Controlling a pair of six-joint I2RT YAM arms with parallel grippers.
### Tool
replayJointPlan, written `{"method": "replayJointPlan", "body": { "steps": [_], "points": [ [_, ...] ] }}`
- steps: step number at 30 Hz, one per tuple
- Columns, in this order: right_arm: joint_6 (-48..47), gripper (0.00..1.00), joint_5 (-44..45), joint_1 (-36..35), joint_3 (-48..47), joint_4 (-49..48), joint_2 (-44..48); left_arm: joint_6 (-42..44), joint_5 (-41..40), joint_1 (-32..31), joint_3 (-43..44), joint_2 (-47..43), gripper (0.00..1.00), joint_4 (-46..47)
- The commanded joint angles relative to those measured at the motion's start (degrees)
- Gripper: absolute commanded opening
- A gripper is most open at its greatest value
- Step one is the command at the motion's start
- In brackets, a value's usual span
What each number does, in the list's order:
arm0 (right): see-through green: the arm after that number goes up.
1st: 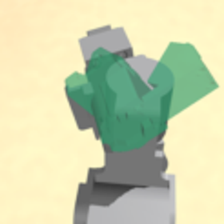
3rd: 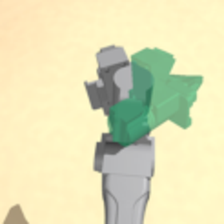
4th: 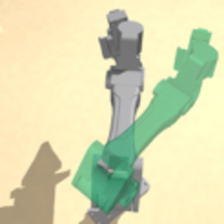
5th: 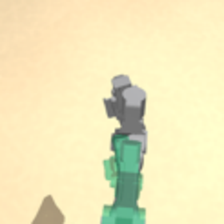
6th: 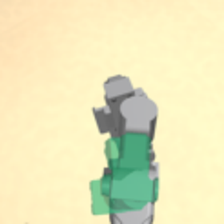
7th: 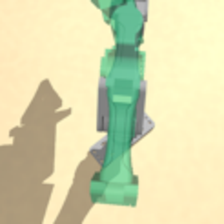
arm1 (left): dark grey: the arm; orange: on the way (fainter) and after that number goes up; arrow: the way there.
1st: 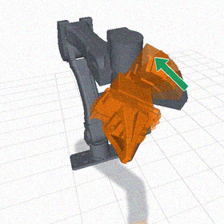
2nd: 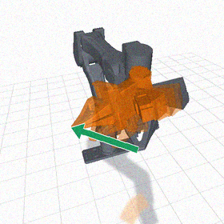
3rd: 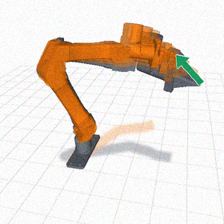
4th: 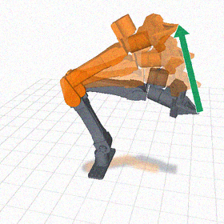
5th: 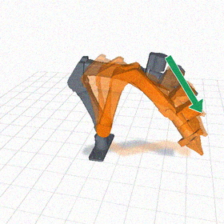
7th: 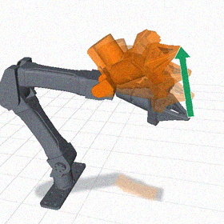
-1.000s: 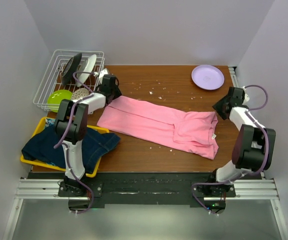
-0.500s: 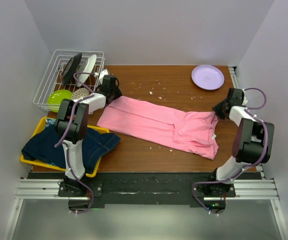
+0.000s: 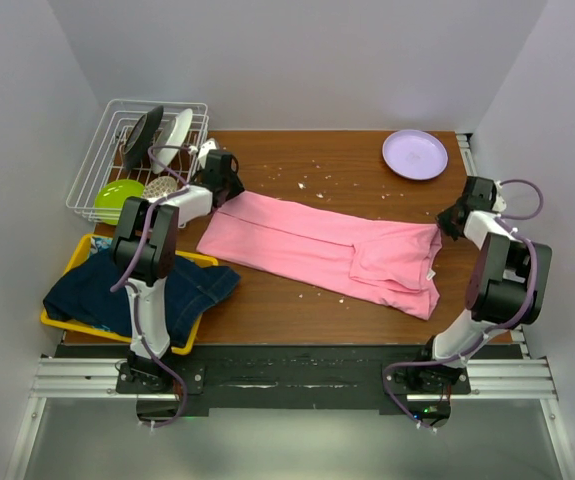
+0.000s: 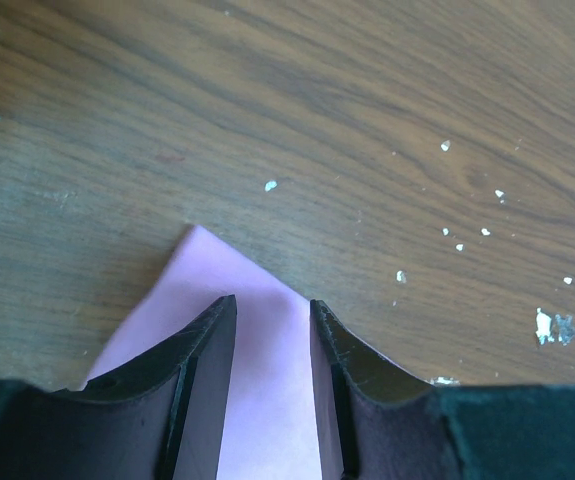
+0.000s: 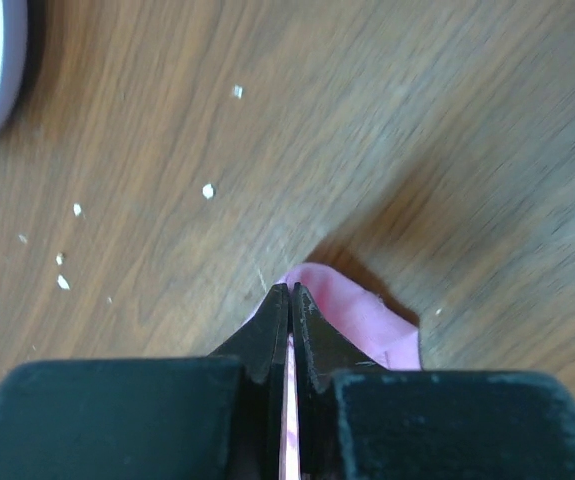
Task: Fold and stack the mixed laundry pile
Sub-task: Fold the T-shirt at the center of the board.
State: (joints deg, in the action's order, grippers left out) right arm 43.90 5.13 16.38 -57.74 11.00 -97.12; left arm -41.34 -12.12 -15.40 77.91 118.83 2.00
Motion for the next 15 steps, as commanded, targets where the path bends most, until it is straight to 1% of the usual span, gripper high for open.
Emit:
{"method": "replayJointPlan", "body": {
  "steps": [1, 9, 14, 15],
  "points": [
    [0.22, 0.0, 2.7, 1.9, -5.01, -1.51, -1.83, -0.05, 0.52, 0.46, 3.3, -0.08, 0.4, 0.73],
    [0.66, 0.0, 3.76, 5.49, -11.34, -1.87, -7.99, 0.3, 1.75, 0.54, 5.41, -0.26, 0.4, 0.2],
    [0.14, 0.0, 4.63, 6.21, -20.04, 2.78, -12.3, 0.82, 2.27, 0.63, 6.9, -0.09, 0.41, -0.77],
    [-0.13, 0.02, 5.33, 6.21, -21.09, 3.66, -13.09, 1.09, 2.28, 0.63, 7.08, -0.09, 0.41, -1.12]
  ]
}}
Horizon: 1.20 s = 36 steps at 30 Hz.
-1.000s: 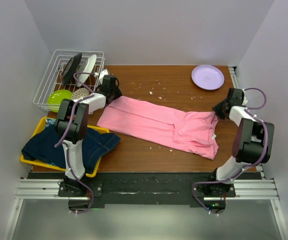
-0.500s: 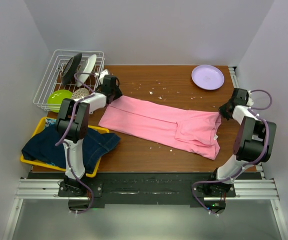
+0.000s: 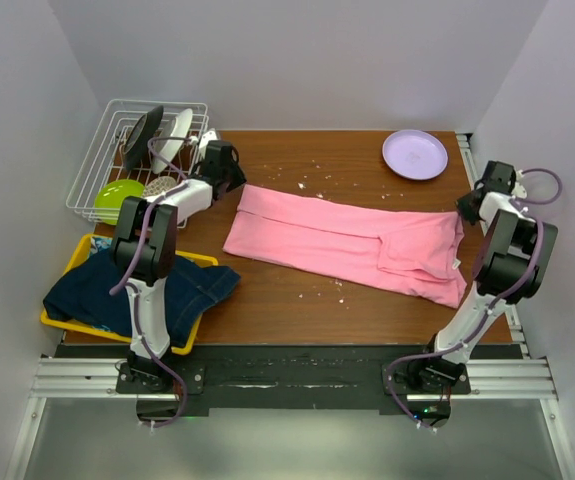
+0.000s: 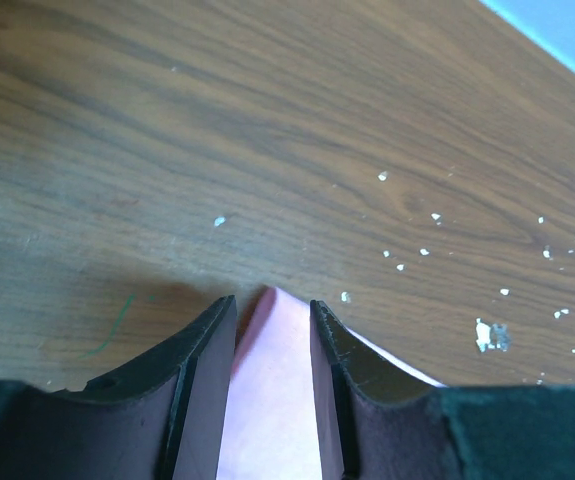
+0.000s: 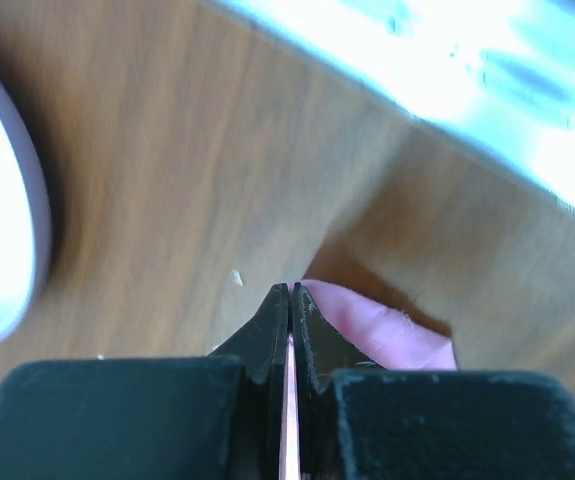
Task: Fold and stack the mixed laundry pile
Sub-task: Fold the T-shirt at the center of the board.
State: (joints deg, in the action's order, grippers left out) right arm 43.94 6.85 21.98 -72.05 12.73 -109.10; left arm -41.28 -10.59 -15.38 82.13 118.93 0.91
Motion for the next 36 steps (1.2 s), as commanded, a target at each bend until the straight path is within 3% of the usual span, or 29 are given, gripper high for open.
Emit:
{"method": "replayJointPlan", "body": {
  "steps": [1, 3, 4, 8, 16, 21, 26, 36],
  "points": [
    [-0.35, 0.14, 3.95, 0.61, -8.53, 4.38, -1.2, 1.02, 0.83, 0.78, 3.12, -0.11, 0.41, -0.2],
    [-1.4, 0.28, 4.31, 0.7, -9.77, 6.77, -1.12, 1.37, 1.53, 1.22, 3.21, -0.02, 0.41, -0.38],
    [-1.75, 0.43, 5.27, 0.52, -9.95, 8.0, -0.33, 1.37, 1.88, 1.4, 3.3, -0.02, 0.42, -0.55],
    [-3.51, 0.59, 7.38, -0.7, -9.34, 11.87, 3.62, 2.6, 3.21, 1.93, 3.57, -0.02, 0.43, -0.82],
    [-6.85, 0.56, 7.65, -13.35, 0.66, 11.71, 14.96, 5.06, 6.1, 2.19, 5.5, 1.3, 0.49, -5.65],
    [-6.24, 0.4, 7.29, -23.63, 6.39, 11.17, 19.18, 7.17, 9.44, 2.28, 6.38, 1.74, 0.51, -7.06],
    [-3.61, 0.4, 11.07, -32.86, 13.16, 10.74, 22.17, 7.53, 10.24, 2.28, 7.34, 2.53, 0.51, -8.02],
    [-1.76, 0.36, 15.47, -38.41, 18.88, 10.29, 20.68, 8.05, 10.24, 2.28, 7.96, 3.32, 0.51, -8.64]
  ]
}}
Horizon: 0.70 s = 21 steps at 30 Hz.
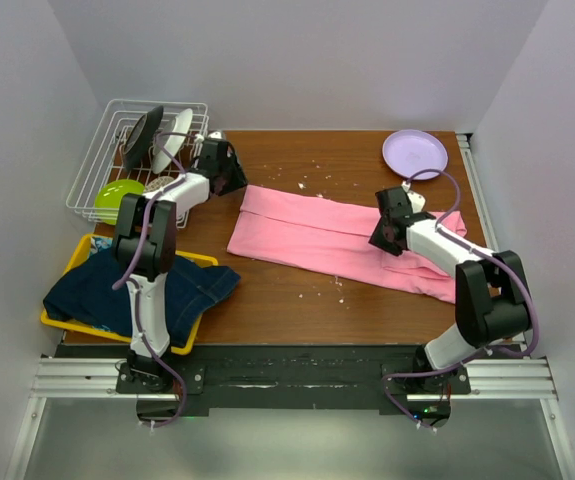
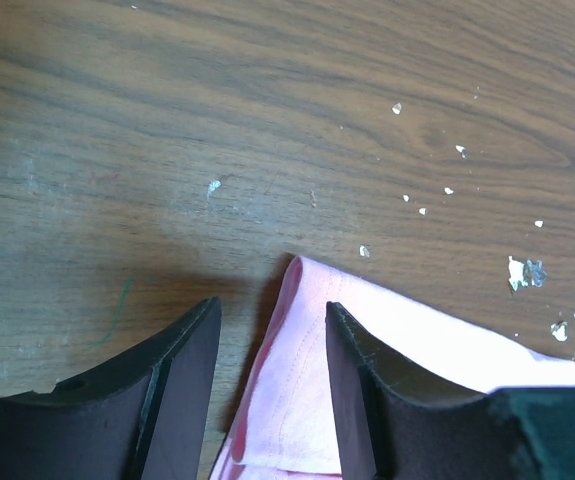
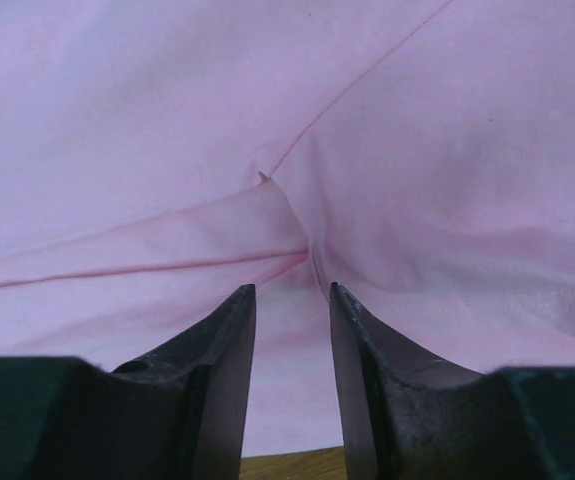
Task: Fold and stack the mixed laundry pile
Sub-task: Fold the T-shirt at the center of the board.
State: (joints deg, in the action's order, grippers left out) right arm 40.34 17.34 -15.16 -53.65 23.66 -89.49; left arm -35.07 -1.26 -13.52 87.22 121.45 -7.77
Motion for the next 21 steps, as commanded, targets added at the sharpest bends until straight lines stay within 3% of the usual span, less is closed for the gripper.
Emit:
{"method": "replayJointPlan", "body": {
  "steps": [1, 6, 11, 16, 21],
  "points": [
    [1.85, 0.35, 5.33, -1.54, 0.91, -0.55, 1.08, 1.93, 0.99, 0.51, 2.87, 0.81, 0.51, 0.12],
    [2.47, 0.3, 5.16, -2.42, 1.88, -0.02, 1.6, 2.02, 2.21, 0.51, 3.48, 1.51, 0.52, 0.04],
    [1.94, 0.31, 2.96, -9.0, 0.13, -1.69, 1.78, 3.86, 2.23, 0.6, 4.89, 2.3, 0.52, -1.19],
    [3.43, 0.32, 2.61, -20.41, -9.18, -1.94, -4.19, 5.89, 3.1, 1.21, 6.38, 2.48, 0.52, -3.48],
    [3.52, 0.32, 0.5, -27.28, -22.09, -4.15, -14.97, 7.38, 4.6, 1.83, 8.49, 0.11, 0.54, -7.08]
  ]
}}
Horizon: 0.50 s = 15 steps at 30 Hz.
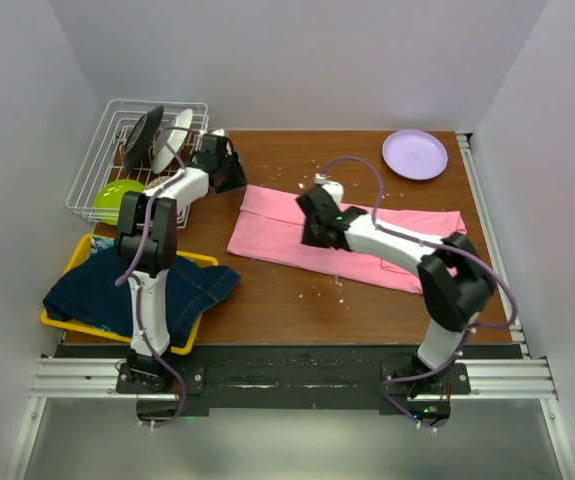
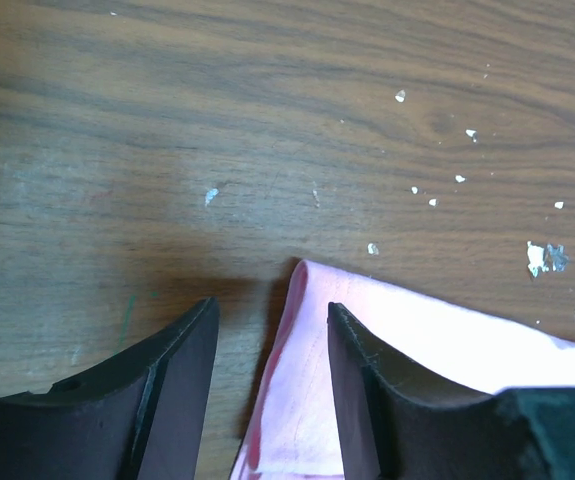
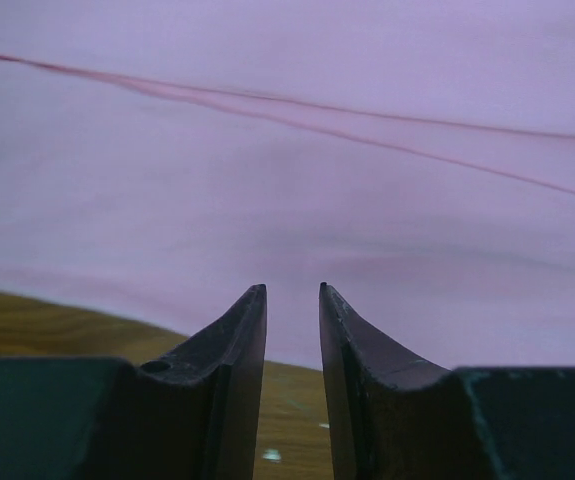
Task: Fold and stack the mixed laundry pile
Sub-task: Fold the T-shirt at the center of the board.
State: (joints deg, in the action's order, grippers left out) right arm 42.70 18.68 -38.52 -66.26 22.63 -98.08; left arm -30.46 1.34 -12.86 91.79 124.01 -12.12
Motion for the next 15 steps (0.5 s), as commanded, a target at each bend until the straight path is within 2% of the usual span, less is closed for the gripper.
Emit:
{"method": "replayJointPlan", "body": {
  "steps": [1, 8, 15],
  "points": [
    [0.99, 0.32, -0.57, -5.67, -11.68, -3.12, -8.33, 2.86, 1.73, 1.35, 4.1, -2.97, 0.54, -3.34],
    [-0.07, 0.32, -0.75, -11.92, -29.95, -4.79, -22.31, 2.24, 1.11, 3.63, 3.92, -8.77, 0.55, -6.51],
    [-1.12, 0.31, 0.57, -15.43, -41.57, -3.04, -32.07, 2.51, 1.64, 5.3, 3.84, -10.71, 0.56, -7.22]
  ]
}}
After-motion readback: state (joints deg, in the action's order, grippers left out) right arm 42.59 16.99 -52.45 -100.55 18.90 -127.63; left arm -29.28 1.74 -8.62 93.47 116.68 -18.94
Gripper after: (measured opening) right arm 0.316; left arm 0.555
